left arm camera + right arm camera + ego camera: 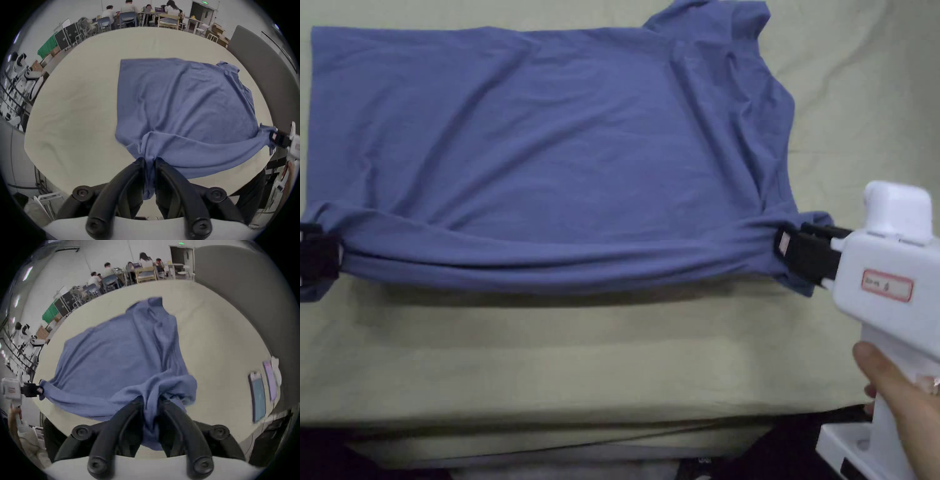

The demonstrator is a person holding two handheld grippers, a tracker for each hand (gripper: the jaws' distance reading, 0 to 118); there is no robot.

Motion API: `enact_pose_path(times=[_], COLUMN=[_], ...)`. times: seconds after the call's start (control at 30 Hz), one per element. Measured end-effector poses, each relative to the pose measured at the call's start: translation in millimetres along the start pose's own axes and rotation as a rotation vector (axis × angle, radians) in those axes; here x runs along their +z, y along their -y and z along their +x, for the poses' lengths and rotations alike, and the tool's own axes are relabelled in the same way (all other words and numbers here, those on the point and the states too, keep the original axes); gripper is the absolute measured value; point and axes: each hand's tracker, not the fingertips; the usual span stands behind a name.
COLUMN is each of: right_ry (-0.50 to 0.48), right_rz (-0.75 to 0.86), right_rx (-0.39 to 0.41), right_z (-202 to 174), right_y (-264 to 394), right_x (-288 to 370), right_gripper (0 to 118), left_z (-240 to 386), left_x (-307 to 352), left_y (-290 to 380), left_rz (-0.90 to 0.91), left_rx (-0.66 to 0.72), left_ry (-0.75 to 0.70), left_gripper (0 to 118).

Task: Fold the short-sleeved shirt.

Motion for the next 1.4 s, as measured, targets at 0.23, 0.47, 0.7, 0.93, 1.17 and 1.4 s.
enact_pose_path(times=[0.23, 0.47, 0.7, 0.93, 1.17, 1.4], right_ry=[0.027, 0.042, 0.014, -0.139, -0.085, -0.117], right_rz=[-0.046, -0.176, -0.157, -0.053, -0.092, -0.080], right_rx=[0.107, 0.078, 0.130, 0.066, 0.126, 0.063], right_z=[-4.5, 13.0, 1.2, -18.0, -30.7, -31.8], right_y=[-88.3, -85.8, -56.6, 5.5, 55.7, 50.7], right_x=[-94.9, -163.7, -121.1, -13.8, 5.5, 7.1], right_gripper=[18, 18, 118, 2, 2, 2], left_z=[-10.4, -6.3, -13.4, -6.5, 6.7, -6.4], left_x=[-74.7, -107.9, -65.9, 33.2, 26.8, -20.2], left_y=[-62.7, -73.6, -48.4, 35.3, 70.9, 6.0], left_rz=[-0.044, -0.093, -0.017, 0.210, 0.068, 0.085], left_rx=[0.054, 0.025, 0.001, 0.054, 0.036, -0.073], left_ry=[0.032, 0.007, -0.025, 0.087, 0.054, -0.011], left_gripper=[10, 11, 85, 0, 0, 83])
